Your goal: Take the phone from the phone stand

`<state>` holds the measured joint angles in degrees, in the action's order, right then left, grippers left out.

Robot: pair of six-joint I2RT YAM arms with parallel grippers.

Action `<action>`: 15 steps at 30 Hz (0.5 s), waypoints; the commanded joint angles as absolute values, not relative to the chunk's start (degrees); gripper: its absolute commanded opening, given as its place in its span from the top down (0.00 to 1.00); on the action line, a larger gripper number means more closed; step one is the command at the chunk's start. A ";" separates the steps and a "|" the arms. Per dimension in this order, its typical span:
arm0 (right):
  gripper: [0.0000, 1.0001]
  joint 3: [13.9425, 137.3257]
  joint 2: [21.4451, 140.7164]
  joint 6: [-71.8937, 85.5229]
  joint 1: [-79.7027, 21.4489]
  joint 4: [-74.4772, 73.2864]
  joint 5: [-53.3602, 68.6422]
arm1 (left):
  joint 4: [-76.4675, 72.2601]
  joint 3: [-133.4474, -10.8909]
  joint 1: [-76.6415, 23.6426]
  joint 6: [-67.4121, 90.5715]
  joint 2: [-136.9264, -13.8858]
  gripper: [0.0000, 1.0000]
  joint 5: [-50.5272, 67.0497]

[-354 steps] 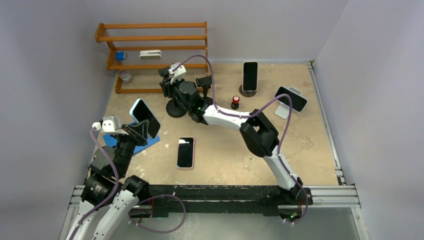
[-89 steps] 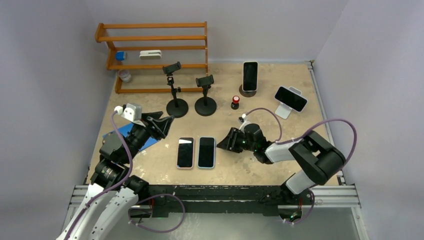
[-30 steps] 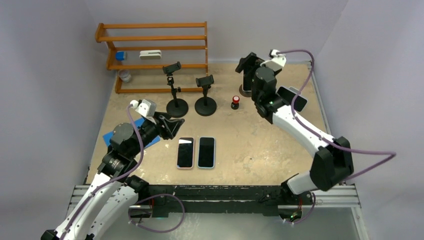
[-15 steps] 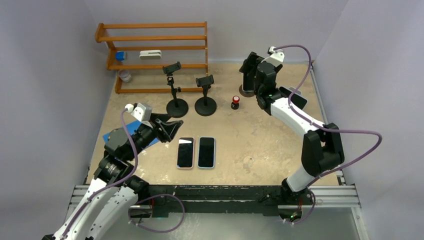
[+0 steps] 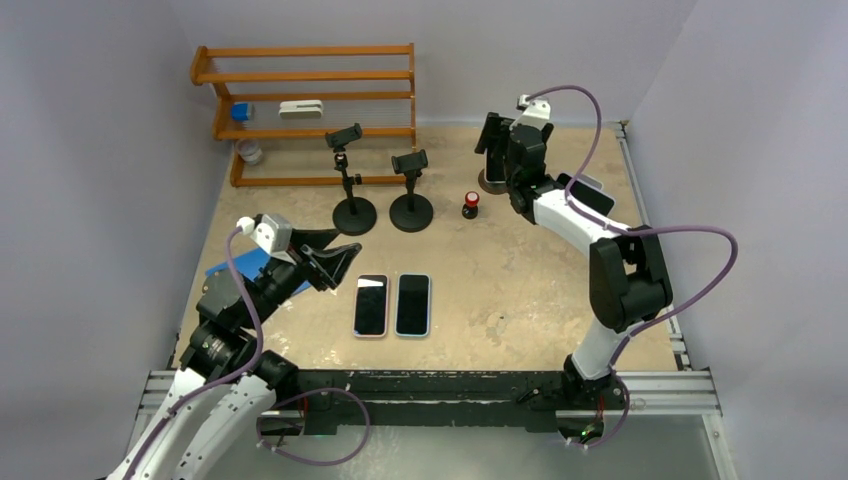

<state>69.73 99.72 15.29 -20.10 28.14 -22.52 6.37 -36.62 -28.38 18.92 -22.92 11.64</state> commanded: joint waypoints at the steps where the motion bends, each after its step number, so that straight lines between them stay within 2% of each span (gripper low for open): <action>1: 0.01 71.25 99.23 11.73 -19.33 30.75 -19.34 | 3.70 -36.30 -29.15 18.81 -23.22 0.47 12.04; 15: 0.01 77.96 102.33 13.34 -17.63 17.26 -16.00 | 3.95 -36.21 -29.62 18.72 -23.73 0.47 11.69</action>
<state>73.63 102.35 13.21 -17.93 20.21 -17.26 6.39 -36.62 -29.08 18.90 -23.42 11.73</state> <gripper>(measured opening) 0.987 0.533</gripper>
